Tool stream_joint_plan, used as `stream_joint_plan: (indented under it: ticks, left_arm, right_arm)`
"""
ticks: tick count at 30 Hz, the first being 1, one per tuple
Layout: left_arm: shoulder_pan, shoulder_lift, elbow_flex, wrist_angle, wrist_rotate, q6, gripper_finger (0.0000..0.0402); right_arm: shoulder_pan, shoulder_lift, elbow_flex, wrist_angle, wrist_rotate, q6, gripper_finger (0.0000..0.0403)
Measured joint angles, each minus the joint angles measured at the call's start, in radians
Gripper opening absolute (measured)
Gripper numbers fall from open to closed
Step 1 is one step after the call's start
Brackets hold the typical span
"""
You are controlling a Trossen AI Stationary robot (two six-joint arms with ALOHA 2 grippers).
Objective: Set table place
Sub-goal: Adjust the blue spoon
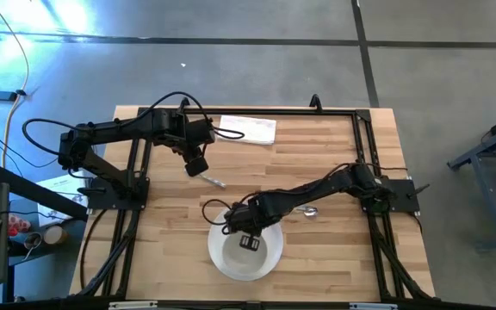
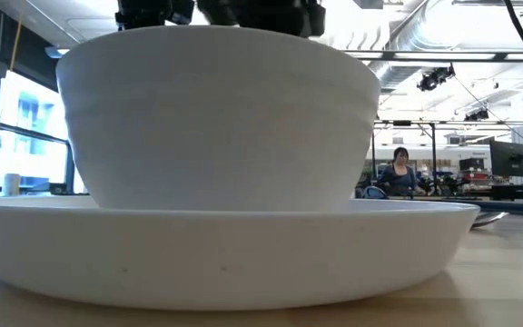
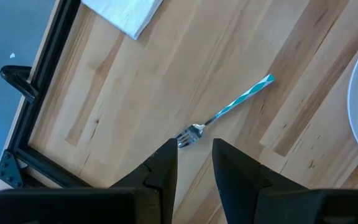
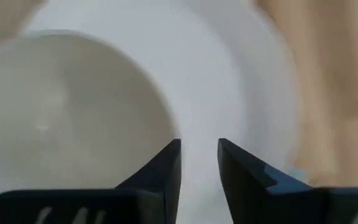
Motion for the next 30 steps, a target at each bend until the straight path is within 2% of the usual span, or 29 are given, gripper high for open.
stream_joint_plan:
  ticks: [4, 6, 10, 12, 17, 24, 27, 30]
  left_arm:
    - [0.0, 0.0, 0.0, -0.001, 0.0, 0.0, 0.0092]
    - [0.0, 0.0, 0.0, -0.001, 0.0, 0.0, 0.0092]
    - [0.0, 0.0, 0.0, -0.003, 0.0, 0.001, 0.0092]
    - [0.0, 0.0, 0.0, -0.009, 0.0, 0.001, 0.0092]
    - [0.0, 0.0, 0.0, -0.018, 0.0, 0.003, 0.0092]
    - [0.0, 0.0, 0.0, 0.014, 0.0, 0.018, 0.0092]
    - [0.0, 0.0, 0.0, 0.037, 0.0, 0.027, 0.0092]
    - [0.0, 0.0, 0.0, 0.046, 0.0, 0.029, 0.0092]
  right_arm:
    - [0.0, -0.001, 0.061, -0.224, 0.134, 0.006, 0.0093]
    - [0.0, -0.002, 0.062, -0.327, 0.142, 0.021, 0.0078]
    - [0.009, -0.035, -0.019, -0.315, 0.129, 0.026, 0.0028]
    - [0.019, -0.075, -0.091, -0.256, 0.123, 0.036, 0.0008]
    - [0.015, -0.263, -0.373, -0.125, 0.099, 0.184, 0.0001]
    - [-0.021, -0.598, -0.889, 0.432, -0.055, 0.341, 0.0]
    - [-0.027, -0.642, -1.034, 0.603, -0.079, 0.398, 0.0]
    - [-0.03, -0.642, -1.103, 0.649, -0.088, 0.421, 0.0]
